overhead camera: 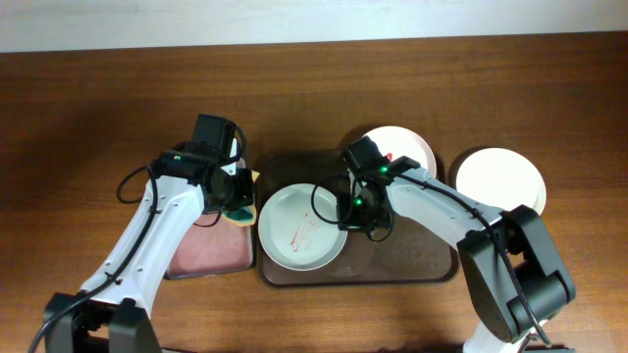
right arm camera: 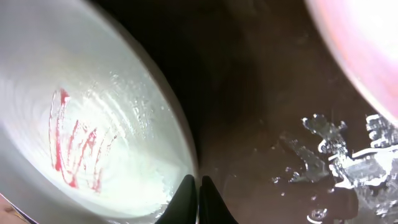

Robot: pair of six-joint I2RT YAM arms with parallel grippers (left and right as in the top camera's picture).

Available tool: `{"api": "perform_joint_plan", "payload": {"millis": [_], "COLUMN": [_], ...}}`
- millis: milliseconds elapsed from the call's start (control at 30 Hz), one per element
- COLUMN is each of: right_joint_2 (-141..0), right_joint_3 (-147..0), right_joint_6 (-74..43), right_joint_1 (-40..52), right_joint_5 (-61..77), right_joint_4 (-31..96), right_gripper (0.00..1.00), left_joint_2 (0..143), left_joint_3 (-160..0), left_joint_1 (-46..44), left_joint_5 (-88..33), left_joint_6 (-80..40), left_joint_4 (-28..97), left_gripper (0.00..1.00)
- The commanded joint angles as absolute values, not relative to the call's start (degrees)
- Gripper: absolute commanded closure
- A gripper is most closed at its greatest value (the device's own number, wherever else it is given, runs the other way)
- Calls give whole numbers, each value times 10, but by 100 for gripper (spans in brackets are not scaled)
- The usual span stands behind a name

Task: Clean dirty plates on tray and stack at the side
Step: 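Scrub the pale green plate with the sponge in the left gripper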

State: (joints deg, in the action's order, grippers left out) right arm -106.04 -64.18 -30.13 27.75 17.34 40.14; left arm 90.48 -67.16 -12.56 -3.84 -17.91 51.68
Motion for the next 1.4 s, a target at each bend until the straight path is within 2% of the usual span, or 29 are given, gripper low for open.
{"api": "perform_joint_plan", "payload": {"millis": [0,133,267,400,433,500,833,933,1200,1367], "right_joint_2": [-1065,-1065,-1065,-1065,-1065,-1065,-1065,-1065,-1065,-1065], "right_joint_3": [-646,-646,-646,-646,-646,-646,-646,-646,-646,-646], "right_joint_6": [-357,-356,-357,-382,-385,-385,-385,-385,-385,-384], "right_joint_1": [280,281,280,280,280,280,281,281,281,281], "right_joint_5": [159,158,158,159,161,160,161,161,160,158], "right_joint_4": [396,397,391,370,366,366,366,366,373,378], "right_gripper": [96,96,95,82,83,96,96,96,96,96], "left_joint_2": [903,913,959,1000,1005,1011,1052,1082,1094,1079], "left_joint_3": [-668,-666,-646,-625,-625,-625,-617,-617,-617,-635], "left_joint_1": [-134,-169,-199,-202,-204,-210,-253,-254,-253,-253], "left_joint_5": [-52,-57,-172,-256,-257,-257,-255,-228,3,63], "left_joint_6": [-173,-188,-225,-229,-229,-231,-310,-317,-317,-317], "left_joint_4": [516,505,449,401,396,382,328,322,407,435], "left_gripper": [100,100,100,100,100,100,100,100,100,100]}}
